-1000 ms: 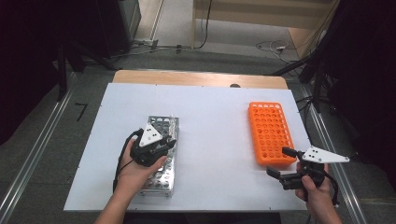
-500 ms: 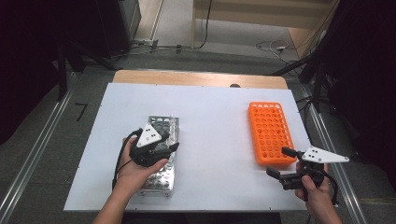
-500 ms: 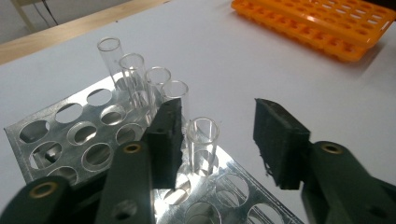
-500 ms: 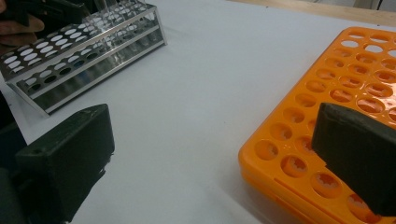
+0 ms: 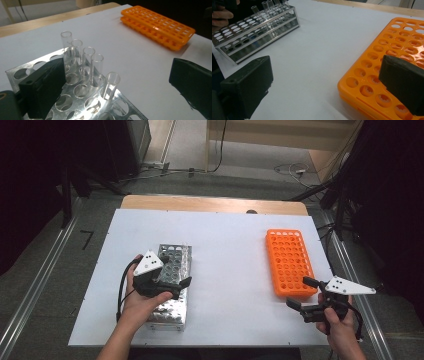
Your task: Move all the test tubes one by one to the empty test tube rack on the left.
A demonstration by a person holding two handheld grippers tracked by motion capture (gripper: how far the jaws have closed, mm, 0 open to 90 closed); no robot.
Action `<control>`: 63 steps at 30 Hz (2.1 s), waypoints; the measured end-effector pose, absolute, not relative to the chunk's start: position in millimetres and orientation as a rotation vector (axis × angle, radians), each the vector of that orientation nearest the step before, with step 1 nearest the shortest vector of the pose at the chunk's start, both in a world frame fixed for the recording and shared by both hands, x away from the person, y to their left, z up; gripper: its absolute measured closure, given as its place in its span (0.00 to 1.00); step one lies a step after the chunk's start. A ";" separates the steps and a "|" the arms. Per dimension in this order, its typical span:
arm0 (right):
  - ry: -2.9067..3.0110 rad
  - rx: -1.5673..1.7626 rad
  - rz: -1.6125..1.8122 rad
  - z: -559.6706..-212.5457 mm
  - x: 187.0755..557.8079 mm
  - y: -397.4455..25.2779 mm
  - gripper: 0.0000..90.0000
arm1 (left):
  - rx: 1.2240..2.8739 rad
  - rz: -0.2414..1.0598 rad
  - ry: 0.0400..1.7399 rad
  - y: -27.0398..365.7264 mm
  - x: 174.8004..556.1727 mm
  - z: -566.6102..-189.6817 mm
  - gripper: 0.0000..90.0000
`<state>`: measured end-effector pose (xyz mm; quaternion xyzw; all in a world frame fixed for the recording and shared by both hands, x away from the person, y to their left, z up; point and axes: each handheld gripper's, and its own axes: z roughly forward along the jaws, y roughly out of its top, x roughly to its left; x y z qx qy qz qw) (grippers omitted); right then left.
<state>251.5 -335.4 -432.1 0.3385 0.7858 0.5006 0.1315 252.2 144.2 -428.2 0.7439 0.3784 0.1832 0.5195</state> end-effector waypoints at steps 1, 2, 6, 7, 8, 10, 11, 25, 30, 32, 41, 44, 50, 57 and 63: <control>2.281 0.981 1.453 -432.3 251.6 -335.1 0.00 | 1.778 0.437 0.897 144.6 251.2 -427.5 0.00; 2.280 0.981 1.451 -432.6 251.7 -335.0 0.00 | 1.771 0.429 0.885 145.0 249.9 -426.7 0.00; 2.280 0.992 1.443 -433.6 251.7 -334.3 0.00 | 1.751 0.436 0.869 147.5 245.2 -423.3 0.00; 2.281 0.991 1.442 -434.0 251.7 -334.1 0.00 | 1.749 0.434 0.868 148.0 244.1 -422.7 0.00; 2.280 0.992 1.439 -434.2 251.6 -333.9 0.00 | 1.750 0.444 0.867 148.9 242.8 -422.3 0.00; 2.281 0.989 1.432 -434.4 251.5 -333.8 0.00 | 1.743 0.448 0.867 151.4 240.1 -421.7 0.00; 2.282 0.990 1.434 -434.3 251.5 -333.7 0.00 | 1.739 0.453 0.868 152.9 238.8 -421.8 0.00; 2.272 0.993 1.431 -435.3 252.4 -335.6 0.00 | 1.704 0.484 0.898 180.1 219.4 -426.9 0.00; 2.266 1.003 1.416 -437.9 253.8 -338.0 0.00 | 1.688 0.500 0.899 189.6 209.4 -427.4 0.00; 2.265 1.011 1.414 -438.4 254.2 -339.1 0.00 | 1.688 0.506 0.902 193.9 205.9 -428.5 0.00; 2.248 1.024 1.394 -441.8 256.3 -344.1 0.00 | 1.680 0.527 0.936 214.5 192.6 -438.0 0.00; 2.240 1.030 1.389 -444.1 257.5 -347.0 0.00 | 1.670 0.533 0.932 220.9 188.3 -439.1 0.00; 2.219 1.038 1.370 -449.5 259.8 -355.2 0.00 | 1.622 0.532 0.919 232.9 184.0 -440.2 0.00; 2.219 1.070 1.359 -457.0 264.2 -358.8 0.00 | 1.624 0.529 0.917 234.6 184.6 -446.7 0.00; 2.219 1.073 1.373 -455.9 263.4 -357.5 0.00 | 1.607 0.510 0.950 231.7 187.5 -452.2 0.00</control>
